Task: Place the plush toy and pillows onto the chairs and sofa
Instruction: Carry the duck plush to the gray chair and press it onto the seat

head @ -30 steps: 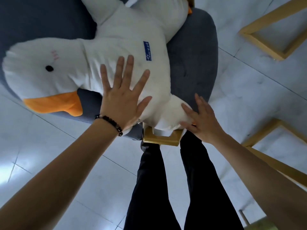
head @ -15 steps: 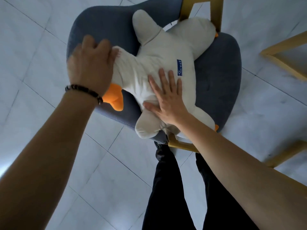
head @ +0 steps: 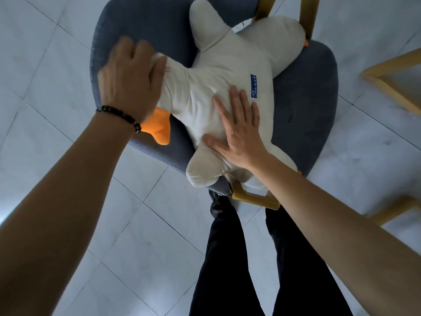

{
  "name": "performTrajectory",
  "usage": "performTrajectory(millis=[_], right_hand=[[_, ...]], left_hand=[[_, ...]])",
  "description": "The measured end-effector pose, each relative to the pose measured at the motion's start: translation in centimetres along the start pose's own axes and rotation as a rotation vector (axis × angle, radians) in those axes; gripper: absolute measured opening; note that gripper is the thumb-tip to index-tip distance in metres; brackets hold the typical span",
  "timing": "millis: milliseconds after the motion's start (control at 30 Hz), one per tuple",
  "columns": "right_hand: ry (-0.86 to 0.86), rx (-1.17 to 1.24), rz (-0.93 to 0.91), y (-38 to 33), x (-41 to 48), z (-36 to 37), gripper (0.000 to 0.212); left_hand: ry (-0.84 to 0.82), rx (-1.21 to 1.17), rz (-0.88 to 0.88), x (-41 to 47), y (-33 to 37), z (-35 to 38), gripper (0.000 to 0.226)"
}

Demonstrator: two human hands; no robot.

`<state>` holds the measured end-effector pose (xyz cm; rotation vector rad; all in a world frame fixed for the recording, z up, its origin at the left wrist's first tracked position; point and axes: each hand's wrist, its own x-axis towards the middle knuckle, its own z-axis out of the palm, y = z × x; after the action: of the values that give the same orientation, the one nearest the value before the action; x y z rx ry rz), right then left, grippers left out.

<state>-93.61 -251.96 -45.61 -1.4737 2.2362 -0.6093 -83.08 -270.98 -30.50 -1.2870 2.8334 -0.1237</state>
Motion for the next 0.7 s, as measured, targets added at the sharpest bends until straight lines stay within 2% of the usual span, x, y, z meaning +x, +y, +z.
performTrajectory(millis=[67, 133, 200, 267, 333, 400, 533, 600, 700], right_hand=[[0.042, 0.017, 0.022, 0.0, -0.9, -0.4, 0.094], [0.068, 0.054, 0.035, -0.4, -1.7, -0.5, 0.093], [0.027, 0.068, 0.040, -0.9, -2.1, 0.0, 0.093], [-0.044, 0.008, 0.023, -0.8, -2.1, 0.7, 0.093], [-0.091, -0.076, -0.028, 0.2, -2.0, 1.0, 0.091], [-0.134, -0.115, -0.054, 1.8, -2.2, 1.0, 0.090], [-0.177, -0.101, 0.041, 3.8, -4.0, 0.8, 0.094], [-0.138, -0.028, 0.097, 3.8, -4.7, 0.7, 0.100], [-0.062, 0.061, 0.195, 3.6, -6.2, 1.2, 0.114]], left_hand=[[0.024, 0.141, 0.016, -0.9, 1.3, -1.6, 0.050], [0.028, 0.185, 0.140, -2.6, 3.8, -2.5, 0.053], [-0.073, 0.208, 0.274, -4.0, 5.5, -1.1, 0.057], [-0.211, 0.358, 0.289, -3.7, 4.0, 1.0, 0.066], [-0.269, 0.459, 0.263, -2.6, 1.3, 1.8, 0.069], [-0.239, 0.433, 0.200, -1.9, -0.3, 1.5, 0.064], [-0.173, 0.405, -0.076, -2.4, 0.6, 0.0, 0.063], [-0.116, 0.409, -0.040, -3.2, 3.0, 0.1, 0.063], [-0.057, 0.196, 0.230, -5.4, 8.5, 1.5, 0.065]])
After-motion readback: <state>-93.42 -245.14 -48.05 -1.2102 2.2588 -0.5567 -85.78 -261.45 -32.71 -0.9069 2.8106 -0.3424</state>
